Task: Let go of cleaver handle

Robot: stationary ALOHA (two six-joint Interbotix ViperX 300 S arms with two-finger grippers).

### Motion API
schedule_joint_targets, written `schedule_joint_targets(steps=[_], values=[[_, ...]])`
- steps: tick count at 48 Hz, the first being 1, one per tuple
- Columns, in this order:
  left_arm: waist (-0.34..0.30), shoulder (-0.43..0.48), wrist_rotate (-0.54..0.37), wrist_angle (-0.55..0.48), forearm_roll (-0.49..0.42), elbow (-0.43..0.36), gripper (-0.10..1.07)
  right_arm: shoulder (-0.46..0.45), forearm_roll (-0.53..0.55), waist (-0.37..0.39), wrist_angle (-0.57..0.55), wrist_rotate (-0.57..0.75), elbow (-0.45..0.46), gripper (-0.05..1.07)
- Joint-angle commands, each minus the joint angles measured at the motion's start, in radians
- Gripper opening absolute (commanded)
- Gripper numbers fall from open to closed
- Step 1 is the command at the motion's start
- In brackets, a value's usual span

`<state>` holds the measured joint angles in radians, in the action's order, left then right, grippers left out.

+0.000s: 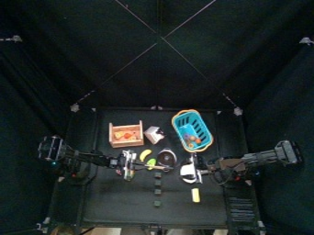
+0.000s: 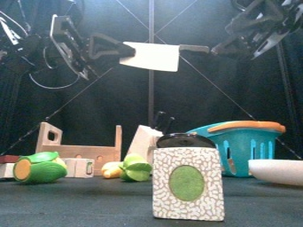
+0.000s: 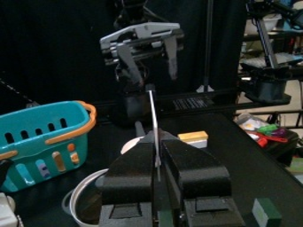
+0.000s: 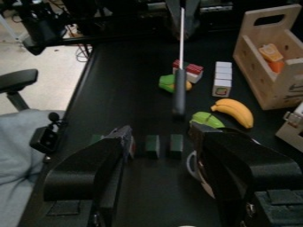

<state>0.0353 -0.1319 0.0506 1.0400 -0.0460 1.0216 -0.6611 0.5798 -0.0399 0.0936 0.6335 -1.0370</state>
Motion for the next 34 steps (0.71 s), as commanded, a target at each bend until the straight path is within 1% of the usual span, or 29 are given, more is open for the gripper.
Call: schedule_joint_targets(steps=[1, 4, 9, 15, 20, 34], values=[[0.008, -0.002, 0.002, 0.011, 0.002, -0.021, 0.43, -0.015, 0.006, 0.005, 0.028, -0.002, -0.009, 0.89], [0.017, 0.002, 0.0, 0.011, 0.002, -0.023, 0.43, -0.021, 0.014, 0.008, 0.046, -0.005, -0.023, 0.89], [0.035, 0.002, 0.0, 0.011, 0.011, -0.023, 0.43, -0.058, 0.008, 0.029, 0.048, -0.002, -0.017, 0.89], [0.04, 0.002, 0.002, 0.023, 0.029, -0.035, 0.43, -0.107, 0.015, 0.044, 0.061, -0.005, -0.032, 0.89], [0.041, 0.005, 0.002, 0.023, 0.044, -0.037, 0.43, -0.13, 0.012, 0.057, 0.087, -0.005, -0.054, 0.89], [0.041, 0.009, 0.005, 0.023, 0.06, -0.043, 0.43, -0.103, 0.009, 0.087, 0.169, -0.005, -0.057, 0.89]])
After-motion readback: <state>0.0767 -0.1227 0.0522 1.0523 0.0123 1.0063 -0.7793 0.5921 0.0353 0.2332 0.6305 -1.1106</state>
